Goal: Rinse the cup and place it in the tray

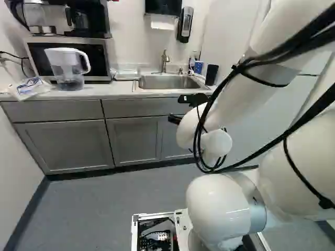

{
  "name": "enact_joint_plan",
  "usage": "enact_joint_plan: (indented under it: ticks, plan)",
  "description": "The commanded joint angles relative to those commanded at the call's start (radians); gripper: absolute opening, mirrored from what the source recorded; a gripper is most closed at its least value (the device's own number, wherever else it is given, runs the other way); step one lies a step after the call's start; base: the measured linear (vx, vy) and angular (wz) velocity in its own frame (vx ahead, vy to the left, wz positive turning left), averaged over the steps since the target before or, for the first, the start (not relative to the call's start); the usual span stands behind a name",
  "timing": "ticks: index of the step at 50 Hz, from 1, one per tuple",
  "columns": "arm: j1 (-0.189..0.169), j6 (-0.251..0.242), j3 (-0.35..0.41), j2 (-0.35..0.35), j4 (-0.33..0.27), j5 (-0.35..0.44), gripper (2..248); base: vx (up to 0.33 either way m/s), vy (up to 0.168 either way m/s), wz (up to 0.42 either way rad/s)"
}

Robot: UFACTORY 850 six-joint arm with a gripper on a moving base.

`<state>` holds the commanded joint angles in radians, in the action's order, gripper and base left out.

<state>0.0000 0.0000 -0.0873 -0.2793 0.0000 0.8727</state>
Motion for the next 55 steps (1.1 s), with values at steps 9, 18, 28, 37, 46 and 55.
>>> enact_joint_plan:
  ticks: [9,18,28,37,46,55]
  plan:
    - [0.0,0.0,0.0,0.0,0.0,0.0,247,0.0,0.0,0.0]
    - [0.0,0.0,0.0,0.0,0.0,0.0,247,0.0,0.0,0.0]
    - [0.0,0.0,0.0,0.0,0.0,0.0,247,0.0,0.0,0.0]
    - [0.0,0.0,0.0,0.0,0.0,0.0,247,0.0,0.0,0.0]
    - [0.0,0.0,-0.017,0.003,0.0,0.0,247,0.0,0.0,0.0]
    - [0.0,0.0,-0.05,0.016,0.0,0.0,247,0.0,0.0,0.0]
